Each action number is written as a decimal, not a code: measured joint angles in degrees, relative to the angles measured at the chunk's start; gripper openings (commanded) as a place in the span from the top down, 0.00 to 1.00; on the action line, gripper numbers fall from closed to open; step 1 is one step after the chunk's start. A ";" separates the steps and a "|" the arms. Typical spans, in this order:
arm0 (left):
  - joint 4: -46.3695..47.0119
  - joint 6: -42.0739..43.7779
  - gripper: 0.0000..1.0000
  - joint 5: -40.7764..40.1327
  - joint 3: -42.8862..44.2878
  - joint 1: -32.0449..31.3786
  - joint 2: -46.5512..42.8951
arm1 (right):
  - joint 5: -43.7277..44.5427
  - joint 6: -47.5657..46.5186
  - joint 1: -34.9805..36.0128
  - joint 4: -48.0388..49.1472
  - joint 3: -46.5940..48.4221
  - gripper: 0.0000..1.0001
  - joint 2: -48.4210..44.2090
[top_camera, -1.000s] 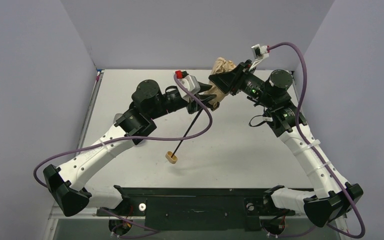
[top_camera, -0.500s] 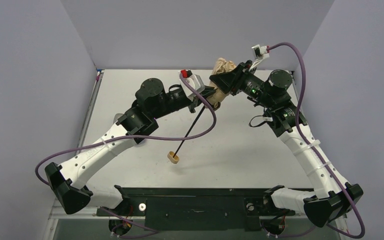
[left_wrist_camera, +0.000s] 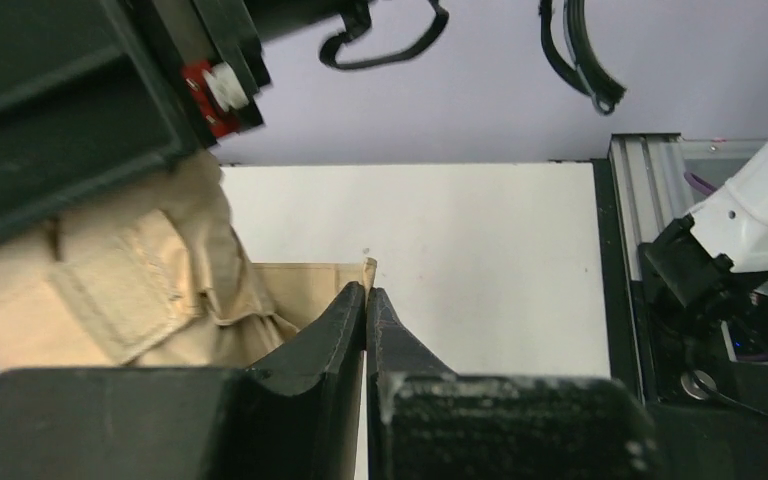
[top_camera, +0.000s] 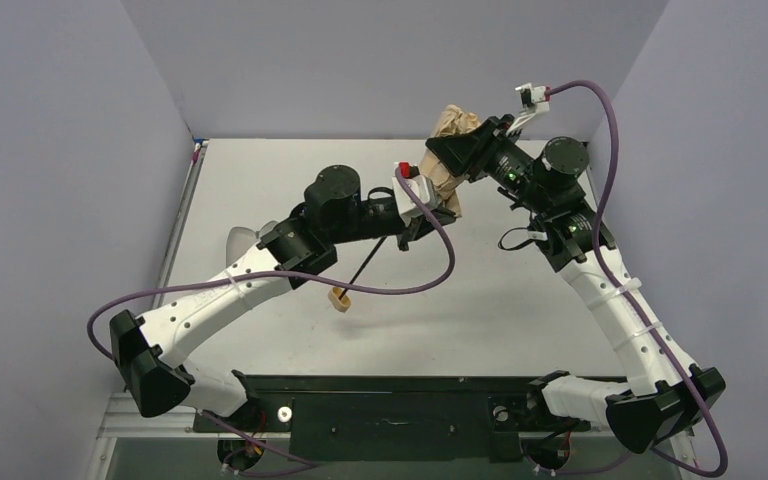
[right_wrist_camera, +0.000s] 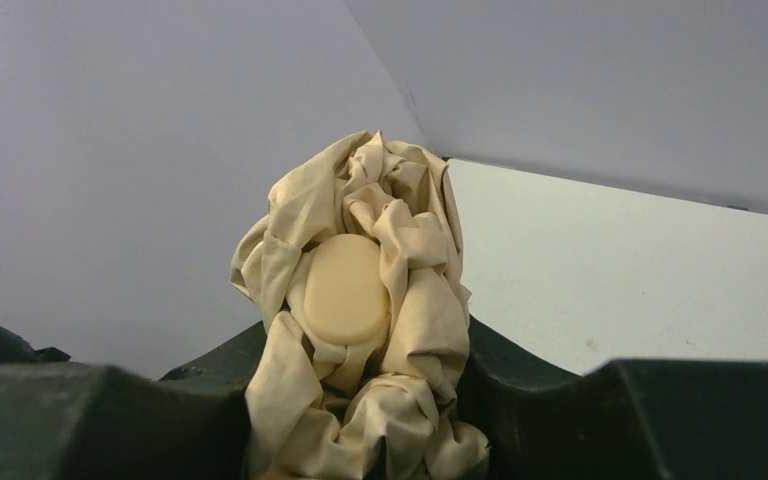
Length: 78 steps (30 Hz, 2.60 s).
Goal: Open the umbrella
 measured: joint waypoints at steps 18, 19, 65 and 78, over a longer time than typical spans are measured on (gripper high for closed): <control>-6.16 -3.76 0.22 -0.59 -0.50 5.16 -5.53 | 0.83 1.75 -3.50 1.66 0.24 1.00 0.00; -6.47 -4.63 0.22 -0.92 -0.55 6.86 -6.14 | 0.92 1.75 -3.78 1.64 0.24 1.00 0.00; -12.66 8.00 0.37 6.32 -4.28 1.20 -7.32 | -1.88 -14.21 -1.90 -2.27 4.02 1.00 1.88; -10.56 -3.87 0.18 -3.21 -3.52 12.04 -7.76 | -2.36 -2.45 -4.55 7.19 4.04 1.00 2.89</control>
